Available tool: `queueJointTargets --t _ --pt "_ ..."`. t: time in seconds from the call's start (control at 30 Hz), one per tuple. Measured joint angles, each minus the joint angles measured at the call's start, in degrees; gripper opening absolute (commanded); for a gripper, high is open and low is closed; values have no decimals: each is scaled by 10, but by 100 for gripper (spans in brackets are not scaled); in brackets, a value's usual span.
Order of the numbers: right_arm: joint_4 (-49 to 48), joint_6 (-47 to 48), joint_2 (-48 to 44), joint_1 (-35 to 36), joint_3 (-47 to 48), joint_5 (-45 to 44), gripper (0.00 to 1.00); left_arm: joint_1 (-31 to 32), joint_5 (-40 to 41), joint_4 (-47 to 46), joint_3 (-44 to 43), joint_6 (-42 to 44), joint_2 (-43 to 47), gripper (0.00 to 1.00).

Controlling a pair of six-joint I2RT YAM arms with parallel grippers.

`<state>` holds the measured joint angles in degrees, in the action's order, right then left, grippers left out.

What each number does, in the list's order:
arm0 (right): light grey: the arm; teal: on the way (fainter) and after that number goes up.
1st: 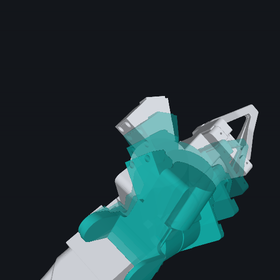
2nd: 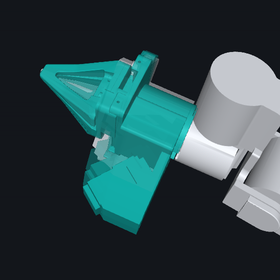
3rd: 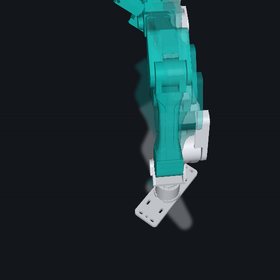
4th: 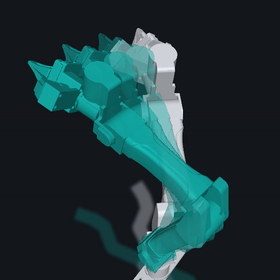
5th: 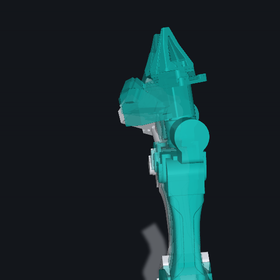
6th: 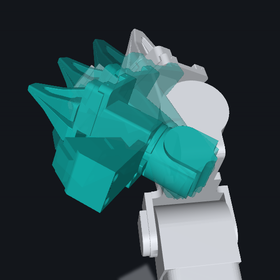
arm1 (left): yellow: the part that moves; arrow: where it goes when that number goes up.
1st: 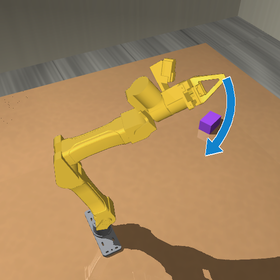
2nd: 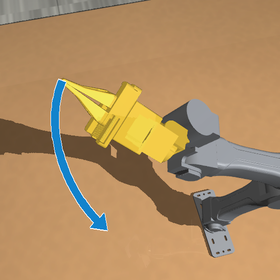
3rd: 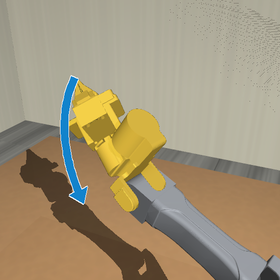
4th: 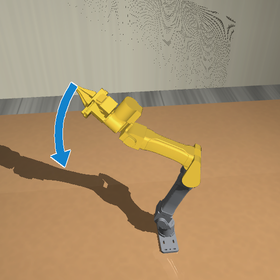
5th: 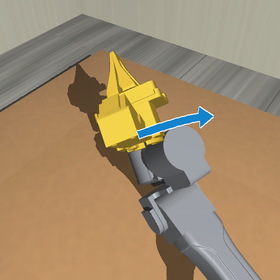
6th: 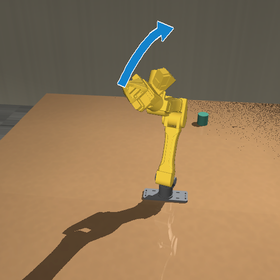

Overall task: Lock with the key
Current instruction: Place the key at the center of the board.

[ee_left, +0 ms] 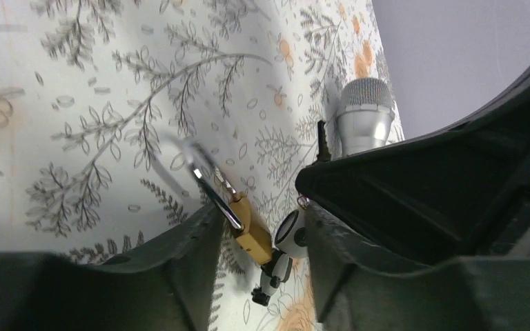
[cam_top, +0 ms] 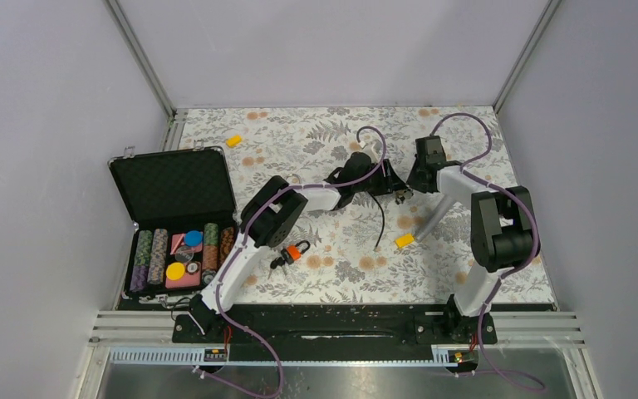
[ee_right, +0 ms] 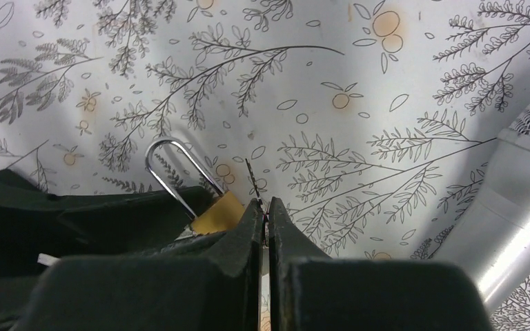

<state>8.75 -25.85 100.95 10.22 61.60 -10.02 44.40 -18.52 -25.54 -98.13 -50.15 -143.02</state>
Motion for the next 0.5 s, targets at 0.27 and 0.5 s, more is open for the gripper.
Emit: queueJointTargets --t 0.27,0.5 --pt "21 -22 11 -20 28 5 47 -2 9 7 -10 7 4 63" --pt "44 -29 -27 -23 30 10 51 -10 38 64 32 31 64 70"
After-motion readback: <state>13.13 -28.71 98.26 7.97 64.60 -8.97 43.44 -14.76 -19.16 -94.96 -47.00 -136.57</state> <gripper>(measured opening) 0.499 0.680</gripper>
